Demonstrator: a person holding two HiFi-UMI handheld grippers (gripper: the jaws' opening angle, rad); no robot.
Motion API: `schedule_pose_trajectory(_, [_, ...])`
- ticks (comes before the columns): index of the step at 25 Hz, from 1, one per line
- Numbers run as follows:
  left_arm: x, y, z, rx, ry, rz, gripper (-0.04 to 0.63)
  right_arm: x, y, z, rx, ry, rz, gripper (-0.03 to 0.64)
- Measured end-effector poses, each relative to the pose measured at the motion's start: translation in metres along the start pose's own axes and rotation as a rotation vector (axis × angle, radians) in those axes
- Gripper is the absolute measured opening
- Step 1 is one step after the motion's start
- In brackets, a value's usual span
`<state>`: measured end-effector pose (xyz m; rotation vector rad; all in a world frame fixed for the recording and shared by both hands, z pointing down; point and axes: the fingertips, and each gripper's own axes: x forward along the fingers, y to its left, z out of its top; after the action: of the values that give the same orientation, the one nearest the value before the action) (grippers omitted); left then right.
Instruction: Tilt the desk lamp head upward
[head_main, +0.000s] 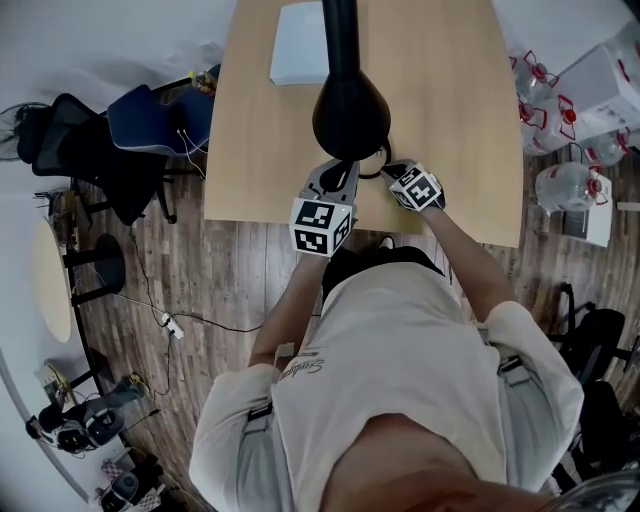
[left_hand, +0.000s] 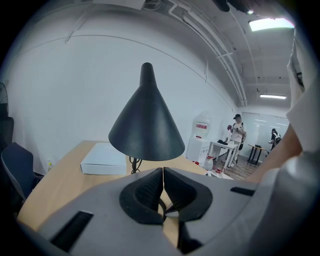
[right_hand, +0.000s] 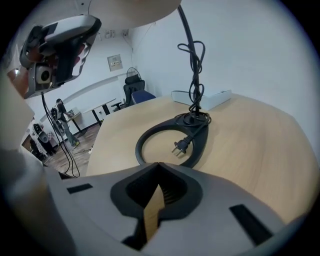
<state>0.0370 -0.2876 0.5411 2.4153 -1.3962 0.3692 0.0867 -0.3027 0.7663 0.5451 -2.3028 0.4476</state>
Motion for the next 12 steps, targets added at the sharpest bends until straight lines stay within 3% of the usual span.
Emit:
schedule_pose_trajectory(8, [-0.0008, 0.0034, 0.0040, -0.013, -0.023, 0.001, 0.017, 0.0061, 0.0001, -0.0024, 0.057, 0.038, 0.020, -0.005])
schedule_pose_trajectory(12, [0.0001, 0.0007, 0.0080, -0.025, -0.052, -0.001, 0.017, 0.0067, 0.0011, -0.0027, 0.016, 0.077, 0.021, -0.005])
